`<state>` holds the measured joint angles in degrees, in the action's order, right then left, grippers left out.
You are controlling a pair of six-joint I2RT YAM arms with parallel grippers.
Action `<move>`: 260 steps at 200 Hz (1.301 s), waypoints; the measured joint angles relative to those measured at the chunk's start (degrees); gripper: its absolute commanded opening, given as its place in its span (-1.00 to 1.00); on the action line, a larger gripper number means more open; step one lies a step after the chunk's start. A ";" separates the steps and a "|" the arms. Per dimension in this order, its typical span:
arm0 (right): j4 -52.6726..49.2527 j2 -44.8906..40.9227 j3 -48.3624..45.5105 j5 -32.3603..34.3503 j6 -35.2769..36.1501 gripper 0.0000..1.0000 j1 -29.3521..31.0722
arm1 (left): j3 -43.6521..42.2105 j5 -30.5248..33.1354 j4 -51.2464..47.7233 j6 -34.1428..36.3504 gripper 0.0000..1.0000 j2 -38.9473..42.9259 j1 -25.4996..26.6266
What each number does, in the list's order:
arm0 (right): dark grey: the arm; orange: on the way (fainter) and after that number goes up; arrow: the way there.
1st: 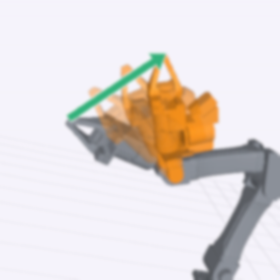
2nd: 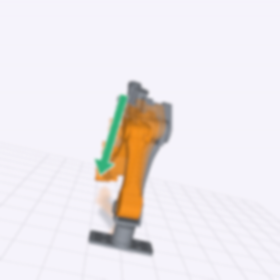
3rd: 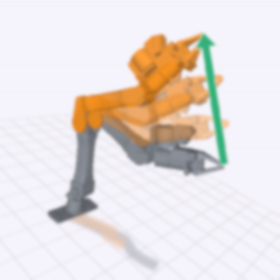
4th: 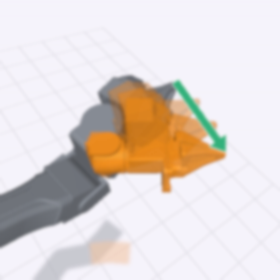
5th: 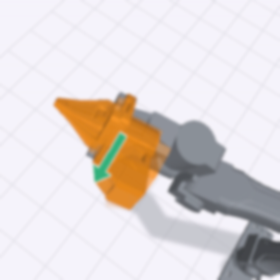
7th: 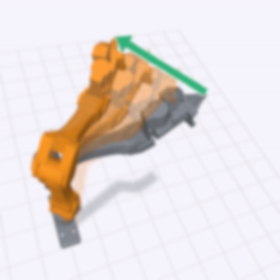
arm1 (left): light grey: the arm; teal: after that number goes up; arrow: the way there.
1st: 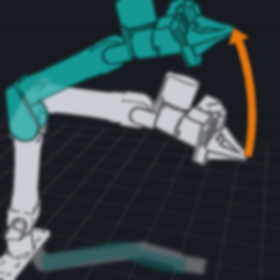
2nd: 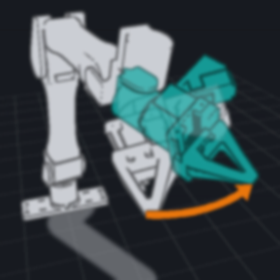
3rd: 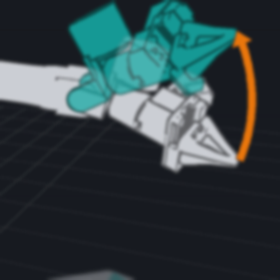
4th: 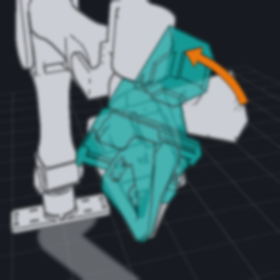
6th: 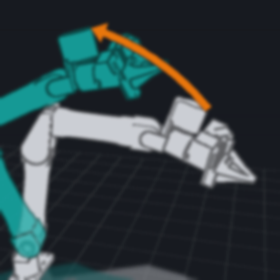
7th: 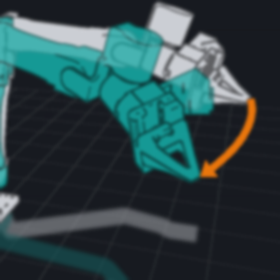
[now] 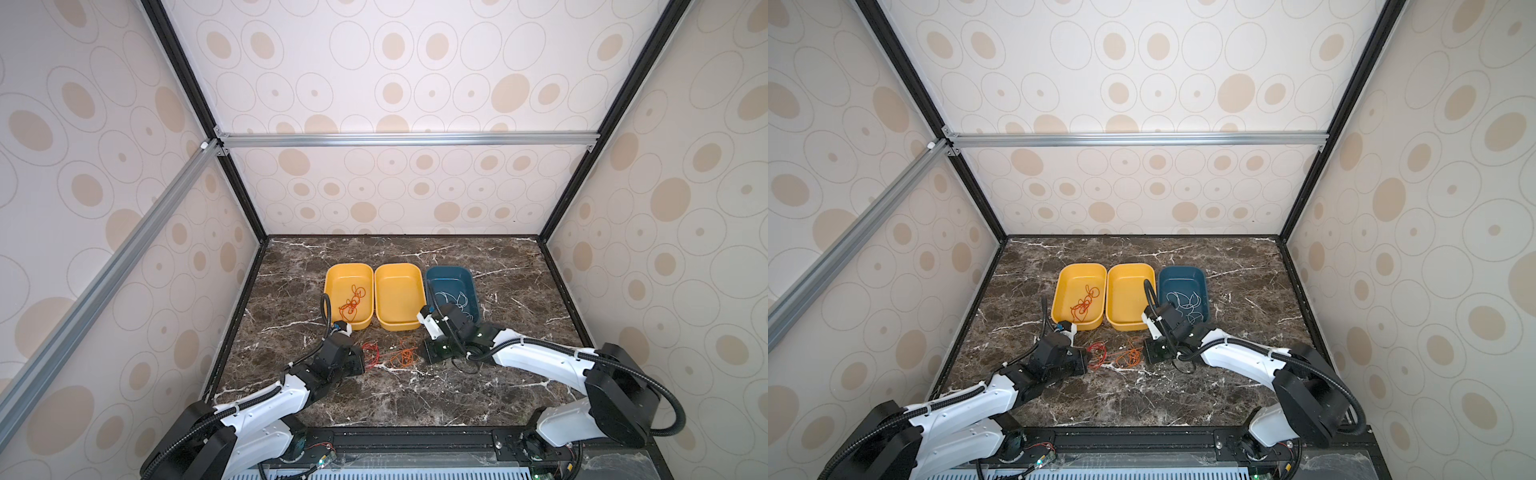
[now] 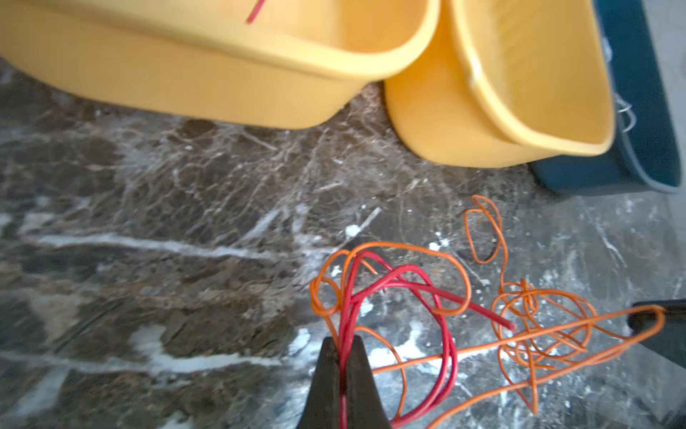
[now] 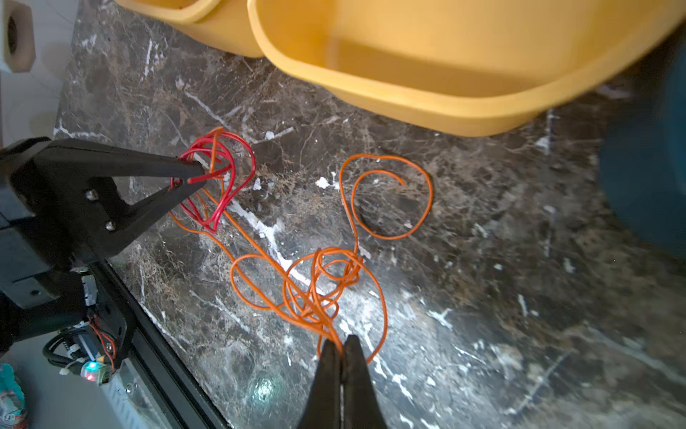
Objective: Untangle the cables
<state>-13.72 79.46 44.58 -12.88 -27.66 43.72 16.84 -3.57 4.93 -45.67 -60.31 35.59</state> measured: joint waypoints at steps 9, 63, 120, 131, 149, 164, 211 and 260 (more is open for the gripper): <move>-0.26 -1.92 -0.96 -0.42 -0.04 -1.00 -1.03 | 0.37 -0.42 0.76 -0.04 -0.91 0.63 0.20; -5.09 -8.87 -4.17 0.96 -0.37 -1.00 -4.66 | -0.09 0.50 0.04 -0.57 -0.54 1.99 -0.20; -8.37 -9.11 -7.39 1.92 -1.57 -0.90 -4.76 | -0.63 0.13 -0.81 -0.59 -0.24 0.39 -0.20; -9.14 -9.77 -7.41 2.54 -1.44 -0.85 -4.76 | -0.63 -0.39 -0.57 -0.61 -0.13 0.17 -0.17; -10.86 -11.28 -7.32 3.56 -1.14 -0.80 -4.76 | -0.63 -1.97 0.94 -0.39 -0.04 -0.63 -0.09; -12.24 -12.24 -7.23 4.28 -0.48 -0.79 -4.76 | -0.61 -3.58 2.99 0.04 0.00 -1.86 0.57; -13.57 -12.52 -6.62 4.04 0.72 -0.80 -4.76 | 4.74 -8.39 7.28 4.37 0.00 -11.17 4.79; -13.27 -11.50 -5.51 1.92 1.55 -0.81 -4.76 | 14.78 -11.56 9.75 10.73 -0.04 -23.23 6.43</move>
<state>-26.98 67.96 39.07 -10.96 -26.11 38.96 31.62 -15.14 14.68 -34.94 -83.55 42.02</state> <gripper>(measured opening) 0.097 0.490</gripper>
